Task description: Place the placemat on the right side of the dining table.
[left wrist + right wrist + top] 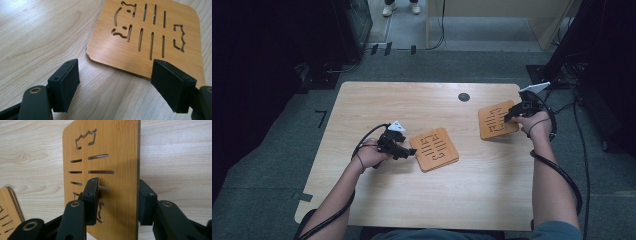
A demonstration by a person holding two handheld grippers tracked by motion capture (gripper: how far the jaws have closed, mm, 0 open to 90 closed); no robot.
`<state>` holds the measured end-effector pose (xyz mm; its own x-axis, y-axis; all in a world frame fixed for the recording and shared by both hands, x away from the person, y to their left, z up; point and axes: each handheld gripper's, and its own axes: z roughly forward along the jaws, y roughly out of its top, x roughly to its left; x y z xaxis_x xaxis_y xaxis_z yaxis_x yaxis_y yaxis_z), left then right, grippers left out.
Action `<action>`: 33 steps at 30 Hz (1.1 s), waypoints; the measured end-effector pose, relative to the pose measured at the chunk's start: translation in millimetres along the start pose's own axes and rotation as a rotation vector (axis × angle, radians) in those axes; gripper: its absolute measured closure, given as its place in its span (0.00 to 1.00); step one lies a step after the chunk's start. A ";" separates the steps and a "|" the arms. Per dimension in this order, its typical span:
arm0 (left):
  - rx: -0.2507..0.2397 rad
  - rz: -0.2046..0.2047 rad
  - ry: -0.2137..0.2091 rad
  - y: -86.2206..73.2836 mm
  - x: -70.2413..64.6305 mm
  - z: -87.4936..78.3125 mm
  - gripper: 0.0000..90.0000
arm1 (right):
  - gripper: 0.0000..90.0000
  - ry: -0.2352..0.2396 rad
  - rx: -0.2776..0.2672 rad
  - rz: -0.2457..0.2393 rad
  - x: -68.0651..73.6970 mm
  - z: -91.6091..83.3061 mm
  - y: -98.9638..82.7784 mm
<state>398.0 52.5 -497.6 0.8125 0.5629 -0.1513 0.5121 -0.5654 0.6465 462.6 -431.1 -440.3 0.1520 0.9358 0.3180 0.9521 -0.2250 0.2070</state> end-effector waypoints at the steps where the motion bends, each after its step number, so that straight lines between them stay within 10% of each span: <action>1: 0.003 0.001 0.001 -0.6 0.2 0.1 0.25 | 0.66 0.001 0.001 0.001 0.2 0.9 -0.1; 20: 0.015 0.026 -0.004 0.7 -5.2 3.6 0.24 | 0.60 0.023 0.018 0.011 -11.9 10.3 -2.9; 33: 0.010 0.024 0.006 1.1 -4.3 2.7 0.24 | 0.54 -0.064 0.016 -0.028 -7.2 16.1 -2.1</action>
<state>395.8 47.8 -498.2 0.8229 0.5528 -0.1314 0.4954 -0.5848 0.6423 463.8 -433.1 -457.9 0.1413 0.9572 0.2527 0.9602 -0.1946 0.2002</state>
